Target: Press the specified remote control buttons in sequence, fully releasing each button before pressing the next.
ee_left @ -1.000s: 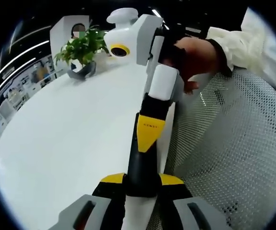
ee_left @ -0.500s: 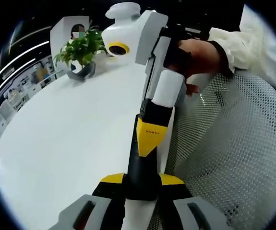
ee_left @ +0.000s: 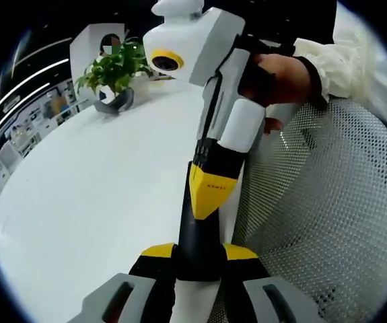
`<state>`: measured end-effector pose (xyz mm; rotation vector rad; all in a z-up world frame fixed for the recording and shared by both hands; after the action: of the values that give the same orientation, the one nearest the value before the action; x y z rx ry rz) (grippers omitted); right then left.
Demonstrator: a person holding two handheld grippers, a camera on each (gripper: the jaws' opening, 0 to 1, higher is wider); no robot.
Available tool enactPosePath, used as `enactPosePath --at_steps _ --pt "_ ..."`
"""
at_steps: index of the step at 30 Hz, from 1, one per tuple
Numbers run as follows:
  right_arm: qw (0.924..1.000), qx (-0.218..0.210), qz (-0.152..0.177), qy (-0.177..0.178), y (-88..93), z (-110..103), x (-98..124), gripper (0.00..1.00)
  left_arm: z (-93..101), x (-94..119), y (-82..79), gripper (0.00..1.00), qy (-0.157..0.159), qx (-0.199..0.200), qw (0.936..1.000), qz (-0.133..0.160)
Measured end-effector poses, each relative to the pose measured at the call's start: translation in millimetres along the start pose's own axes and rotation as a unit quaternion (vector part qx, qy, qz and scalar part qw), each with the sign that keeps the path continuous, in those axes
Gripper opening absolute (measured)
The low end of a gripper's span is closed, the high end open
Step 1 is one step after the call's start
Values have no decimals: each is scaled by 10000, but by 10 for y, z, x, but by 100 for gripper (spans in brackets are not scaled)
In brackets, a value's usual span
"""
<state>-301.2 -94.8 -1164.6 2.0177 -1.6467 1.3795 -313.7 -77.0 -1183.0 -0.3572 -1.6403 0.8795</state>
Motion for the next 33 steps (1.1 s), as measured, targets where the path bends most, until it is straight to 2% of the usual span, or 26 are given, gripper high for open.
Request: enactPosePath --at_steps 2,3,4,5,7,10,14,16,18,20,21,23,28,29,30,33 --pt "9999 -27 126 -46 -36 -12 47 0 -1 -1 -2 25 -1 3 10000 0" --pt "9991 23 413 -5 -117 -6 105 0 0 -3 -1 25 -1 0 10000 1" --pt "9988 48 488 21 -138 -2 123 0 0 -3 -1 25 -2 -1 10000 2" --pt "9970 215 736 126 -214 12 188 0 0 -2 -2 25 -3 -2 10000 -1" --pt "9910 582 1172 292 -349 -5 314 0 0 -3 -2 25 -3 -6 10000 -9" --pt "9820 797 1619 563 -477 -1 499 0 -3 -6 1 25 -10 -3 10000 -22" --pt "9733 725 2001 855 -531 39 755 0 -3 -4 -4 25 -16 -1 10000 -31" --pt "9616 690 2393 1151 -572 105 968 0 -3 -7 0 25 -13 -2 10000 -43" --pt "9541 696 2606 1301 -582 128 1112 0 -4 -8 -1 25 -14 -4 10000 -54" --pt "9401 709 2949 1556 -611 175 1296 0 -4 -7 -1 25 -15 -6 10000 -61" --pt "9370 621 3020 1642 -590 209 1356 0 -3 -6 -2 25 -14 -7 10000 -65" --pt "9401 437 2972 1613 -535 238 1385 0 -3 -5 -1 25 -15 -9 10000 -76" --pt "9289 317 3186 1859 -468 336 1505 0 -22 12 15 24 -18 -11 9999 -135" --pt "9249 366 3255 1928 -474 341 1544 3 -31 20 23 24 -28 -3 9999 -164" --pt "9171 478 3390 2045 -494 353 1606 6 -54 28 35 24 -54 -7 9998 -190" --pt "9070 484 3585 2155 -480 389 1666 19 -80 44 61 24 -49 15 9998 -216"
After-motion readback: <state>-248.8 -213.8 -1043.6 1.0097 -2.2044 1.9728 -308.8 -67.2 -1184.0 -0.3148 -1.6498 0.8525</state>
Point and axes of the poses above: the point that each gripper's makers call its tool centre point, and the gripper's own axes: x roughly backward along the fingers, z roughly to its right, y roughly out of its underside, the point moved 1 cm from there along x, roughly backward along the fingers, and after that the axes turned 3 degrees about -y, right-handed, at the moved point
